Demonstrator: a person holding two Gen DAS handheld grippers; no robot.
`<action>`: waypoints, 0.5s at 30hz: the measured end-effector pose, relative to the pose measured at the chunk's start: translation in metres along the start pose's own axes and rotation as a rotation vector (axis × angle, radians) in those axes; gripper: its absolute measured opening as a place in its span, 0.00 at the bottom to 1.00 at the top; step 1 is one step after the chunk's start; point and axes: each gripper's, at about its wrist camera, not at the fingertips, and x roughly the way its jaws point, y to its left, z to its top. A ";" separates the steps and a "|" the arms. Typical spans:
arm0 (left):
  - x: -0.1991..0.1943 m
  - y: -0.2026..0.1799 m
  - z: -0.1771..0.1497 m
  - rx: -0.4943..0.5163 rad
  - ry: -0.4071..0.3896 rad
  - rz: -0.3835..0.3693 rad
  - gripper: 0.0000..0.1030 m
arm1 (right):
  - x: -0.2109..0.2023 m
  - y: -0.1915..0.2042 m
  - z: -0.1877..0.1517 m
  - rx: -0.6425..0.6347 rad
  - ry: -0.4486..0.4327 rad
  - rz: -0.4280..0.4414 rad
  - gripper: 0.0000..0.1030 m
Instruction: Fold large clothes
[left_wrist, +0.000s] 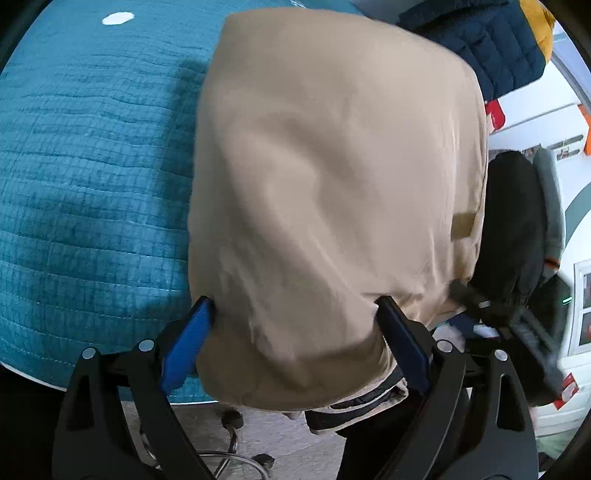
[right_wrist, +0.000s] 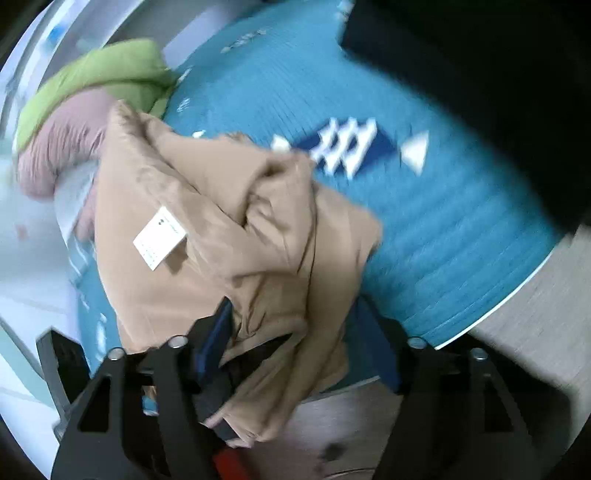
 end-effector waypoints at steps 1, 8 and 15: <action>0.012 -0.028 0.002 0.005 -0.003 0.007 0.87 | -0.008 0.007 0.005 -0.052 -0.020 -0.038 0.70; 0.031 -0.063 0.004 0.041 0.001 0.027 0.88 | -0.015 0.069 0.061 -0.379 -0.039 -0.032 0.83; 0.044 -0.077 0.002 0.059 0.001 0.016 0.88 | 0.085 0.071 0.104 -0.551 0.223 -0.026 0.87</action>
